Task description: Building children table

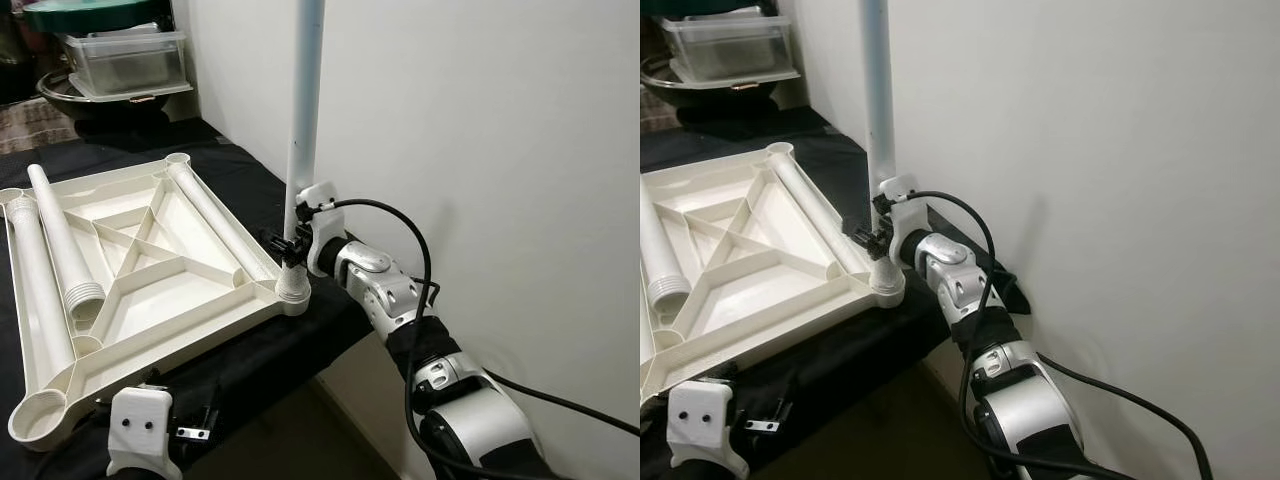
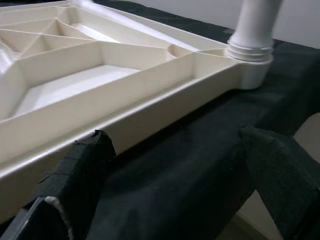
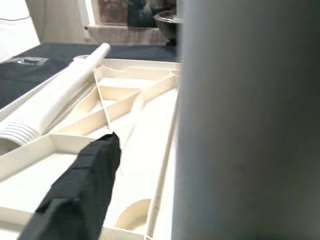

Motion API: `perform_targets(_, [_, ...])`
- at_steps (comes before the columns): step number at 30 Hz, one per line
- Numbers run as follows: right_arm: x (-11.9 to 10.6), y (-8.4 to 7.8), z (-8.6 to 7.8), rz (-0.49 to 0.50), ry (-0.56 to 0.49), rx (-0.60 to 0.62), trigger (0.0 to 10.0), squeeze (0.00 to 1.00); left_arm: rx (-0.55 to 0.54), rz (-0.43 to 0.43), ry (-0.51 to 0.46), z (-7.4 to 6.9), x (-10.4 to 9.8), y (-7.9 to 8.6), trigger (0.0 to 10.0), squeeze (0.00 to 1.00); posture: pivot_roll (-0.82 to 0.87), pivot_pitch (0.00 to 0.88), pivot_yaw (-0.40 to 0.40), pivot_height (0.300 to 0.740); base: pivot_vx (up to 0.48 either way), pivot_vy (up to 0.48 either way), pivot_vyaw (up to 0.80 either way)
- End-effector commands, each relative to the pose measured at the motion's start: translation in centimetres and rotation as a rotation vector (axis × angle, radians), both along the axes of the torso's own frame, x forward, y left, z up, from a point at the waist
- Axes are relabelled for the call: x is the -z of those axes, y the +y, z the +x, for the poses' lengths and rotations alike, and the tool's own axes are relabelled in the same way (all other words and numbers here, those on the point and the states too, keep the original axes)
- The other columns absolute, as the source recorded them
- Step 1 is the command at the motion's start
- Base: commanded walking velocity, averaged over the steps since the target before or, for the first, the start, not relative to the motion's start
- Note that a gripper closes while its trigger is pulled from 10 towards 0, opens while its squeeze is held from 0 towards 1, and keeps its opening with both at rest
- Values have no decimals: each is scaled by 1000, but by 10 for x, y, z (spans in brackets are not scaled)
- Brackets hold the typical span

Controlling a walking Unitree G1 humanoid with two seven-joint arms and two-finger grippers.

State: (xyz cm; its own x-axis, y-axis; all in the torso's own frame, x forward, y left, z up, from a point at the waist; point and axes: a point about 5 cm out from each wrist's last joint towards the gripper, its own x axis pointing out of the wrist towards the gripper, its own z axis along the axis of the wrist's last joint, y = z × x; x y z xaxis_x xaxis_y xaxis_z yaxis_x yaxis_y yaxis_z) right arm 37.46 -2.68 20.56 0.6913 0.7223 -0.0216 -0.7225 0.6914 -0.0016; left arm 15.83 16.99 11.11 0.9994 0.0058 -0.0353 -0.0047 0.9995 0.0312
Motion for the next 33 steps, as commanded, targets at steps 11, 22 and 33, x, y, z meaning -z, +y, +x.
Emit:
perform_targets(11, [0, 7, -35, -57, -54, -686, 10000, 0, 13, -2, 63, -4, 33, 3, 10000, 0, 158, 0, -119, 740, 0, 0, 0])
perform_targets(22, [29, 0, 5, -169, 113, -3, 0, 0, 17, -12, 88, -8, 56, 0, 10000, 0, 155, 0, -119, 740, 0, 0, 0])
perform_targets(33, [41, -2, -8, -21, 210, 484, 10000, 0, 52, -21, 56, -5, 56, 0, 10000, 0, 141, 0, -104, 740, 0, 0, 0])
